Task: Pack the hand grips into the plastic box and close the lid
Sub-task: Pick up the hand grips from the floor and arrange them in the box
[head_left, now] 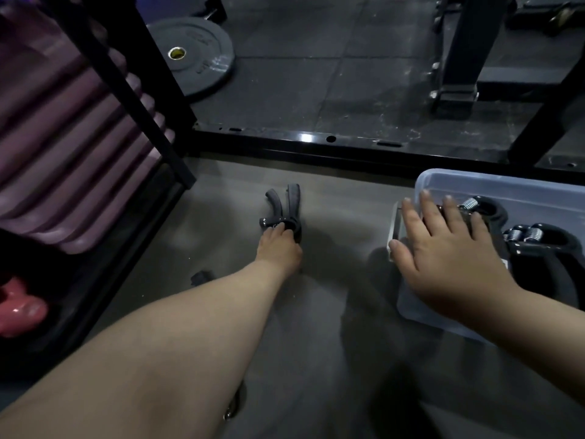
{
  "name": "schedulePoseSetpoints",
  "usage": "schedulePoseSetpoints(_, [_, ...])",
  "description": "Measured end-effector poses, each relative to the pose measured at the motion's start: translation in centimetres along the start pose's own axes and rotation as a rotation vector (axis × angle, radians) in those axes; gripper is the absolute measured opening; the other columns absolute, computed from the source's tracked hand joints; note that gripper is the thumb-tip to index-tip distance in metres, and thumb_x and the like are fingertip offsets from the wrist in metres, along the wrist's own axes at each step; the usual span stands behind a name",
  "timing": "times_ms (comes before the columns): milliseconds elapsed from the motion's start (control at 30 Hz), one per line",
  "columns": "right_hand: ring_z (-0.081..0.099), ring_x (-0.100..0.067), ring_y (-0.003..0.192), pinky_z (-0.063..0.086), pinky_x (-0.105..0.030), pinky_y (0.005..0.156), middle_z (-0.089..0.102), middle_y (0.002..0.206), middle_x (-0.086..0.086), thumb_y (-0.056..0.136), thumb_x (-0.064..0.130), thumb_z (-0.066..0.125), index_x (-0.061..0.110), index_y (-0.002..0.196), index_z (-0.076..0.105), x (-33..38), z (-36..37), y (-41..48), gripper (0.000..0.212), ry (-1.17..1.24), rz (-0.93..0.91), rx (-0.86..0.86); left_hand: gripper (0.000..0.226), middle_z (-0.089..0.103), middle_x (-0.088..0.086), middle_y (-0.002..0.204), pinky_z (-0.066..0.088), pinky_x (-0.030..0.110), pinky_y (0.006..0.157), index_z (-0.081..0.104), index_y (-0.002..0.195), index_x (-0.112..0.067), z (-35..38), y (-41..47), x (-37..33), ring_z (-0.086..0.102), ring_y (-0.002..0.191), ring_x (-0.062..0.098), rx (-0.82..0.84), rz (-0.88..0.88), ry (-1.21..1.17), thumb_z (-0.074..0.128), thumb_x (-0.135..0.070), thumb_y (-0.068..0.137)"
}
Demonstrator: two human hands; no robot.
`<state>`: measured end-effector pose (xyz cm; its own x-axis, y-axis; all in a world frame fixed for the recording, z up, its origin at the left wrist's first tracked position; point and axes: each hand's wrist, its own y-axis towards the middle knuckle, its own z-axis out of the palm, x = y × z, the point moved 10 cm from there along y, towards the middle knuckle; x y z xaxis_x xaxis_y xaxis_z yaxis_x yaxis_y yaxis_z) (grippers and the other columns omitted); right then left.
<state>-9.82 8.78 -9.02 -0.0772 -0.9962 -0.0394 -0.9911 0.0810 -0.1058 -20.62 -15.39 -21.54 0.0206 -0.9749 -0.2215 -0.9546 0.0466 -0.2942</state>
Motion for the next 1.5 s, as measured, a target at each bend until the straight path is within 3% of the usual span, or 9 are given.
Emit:
schedulePoseSetpoints(267, [0.010,-0.033,0.148,0.015,-0.059,0.115,0.009,0.162,-0.007,0.089,0.056,0.011,0.021,0.155,0.013,0.2,-0.1,-0.1,0.075,0.012,0.006,-0.012,0.040,0.032,0.015,0.133,0.026,0.043,0.111,0.050,0.123,-0.016,0.8,-0.4,0.6,0.028,0.128,0.037,-0.024,-0.059,0.113,0.058,-0.038,0.091])
schedulePoseSetpoints(467, [0.013,-0.035,0.147,0.016,-0.060,0.113,0.012,0.162,-0.010,0.089,0.055,0.013,0.018,0.155,0.015,0.2,0.0,0.0,0.075,0.011,-0.001,-0.025,0.042,0.032,0.009,0.140,0.010,0.054,0.117,0.047,0.130,-0.016,1.2,-2.4,-2.4,0.024,0.137,0.029,-0.115,0.186,0.362,0.045,-0.043,0.098])
schedulePoseSetpoints(600, [0.016,-0.036,0.146,0.017,-0.061,0.112,0.016,0.161,-0.011,0.089,0.055,0.013,0.017,0.154,0.019,0.3,-0.1,0.0,0.076,0.014,0.001,-0.034,0.035,0.048,0.015,0.129,0.016,0.054,0.117,0.049,0.123,-0.005,-3.6,-2.8,-2.7,0.044,0.125,0.034,-0.343,0.087,-0.026,0.041,-0.032,0.102])
schedulePoseSetpoints(700, [0.011,-0.035,0.147,0.015,-0.060,0.113,0.012,0.162,-0.009,0.089,0.055,0.011,0.018,0.155,0.015,0.3,0.0,0.0,0.075,0.035,-0.002,-0.035,0.030,0.055,0.019,0.106,0.039,0.045,0.095,0.052,0.101,-0.002,-7.7,-4.1,-1.3,0.053,0.103,0.040,-0.516,-0.095,-0.498,0.038,-0.029,0.103])
schedulePoseSetpoints(900, [0.017,-0.037,0.145,0.015,-0.063,0.112,0.021,0.159,-0.013,0.088,0.053,0.011,0.016,0.153,0.023,0.3,-0.4,-0.2,0.076,0.026,-0.022,-0.030,0.035,0.055,0.010,0.092,0.023,0.021,0.062,0.045,0.092,-0.008,-12.0,-6.3,-2.4,0.047,0.080,0.023,-0.630,-0.285,-0.933,0.025,-0.033,0.107])
schedulePoseSetpoints(1067, [0.016,-0.025,0.148,-0.003,-0.059,0.115,0.031,0.156,-0.010,0.095,0.046,0.021,0.008,0.149,0.033,1.7,-3.5,-1.1,0.067,0.052,-0.193,-0.177,0.057,0.064,0.002,0.070,0.047,0.024,0.048,0.056,0.082,-0.009,-14.1,-6.6,-5.5,0.069,0.054,0.023,-0.507,-0.157,-1.080,0.018,-0.045,0.105])
schedulePoseSetpoints(1300, [0.046,-0.025,0.124,0.036,-0.038,0.101,0.048,0.135,-0.005,0.099,0.036,0.044,0.013,0.150,0.023,2.3,-6.7,-1.8,0.060,0.519,-0.220,-0.107,0.047,0.055,0.018,0.068,0.048,0.035,0.045,0.047,0.082,-0.007,-16.4,-8.3,-13.1,0.063,0.044,0.030,-0.307,0.131,-1.166,0.028,-0.043,0.105])
schedulePoseSetpoints(1433, [0.057,-0.016,0.091,0.047,-0.035,0.076,0.056,0.104,0.004,0.096,0.032,0.048,0.029,0.108,0.047,-1.1,-7.9,-2.7,0.012,0.739,-0.125,-0.128,0.036,0.066,0.015,0.077,0.057,0.039,0.053,0.055,0.085,-0.009,-15.1,-8.8,-15.6,0.067,0.063,0.035,-0.182,0.170,-1.239,0.041,-0.038,0.102])
schedulePoseSetpoints(1500, [0.058,-0.013,0.085,0.048,-0.037,0.073,0.057,0.097,0.008,0.096,0.037,0.045,0.030,0.104,0.047,-4.1,-7.3,-3.5,0.011,0.758,-0.021,-0.141,0.022,0.070,0.006,0.090,0.060,0.049,0.072,0.059,0.088,-0.023,-13.2,-8.9,-16.1,0.068,0.085,0.033,-0.184,0.160,-1.083,0.045,-0.041,0.092])
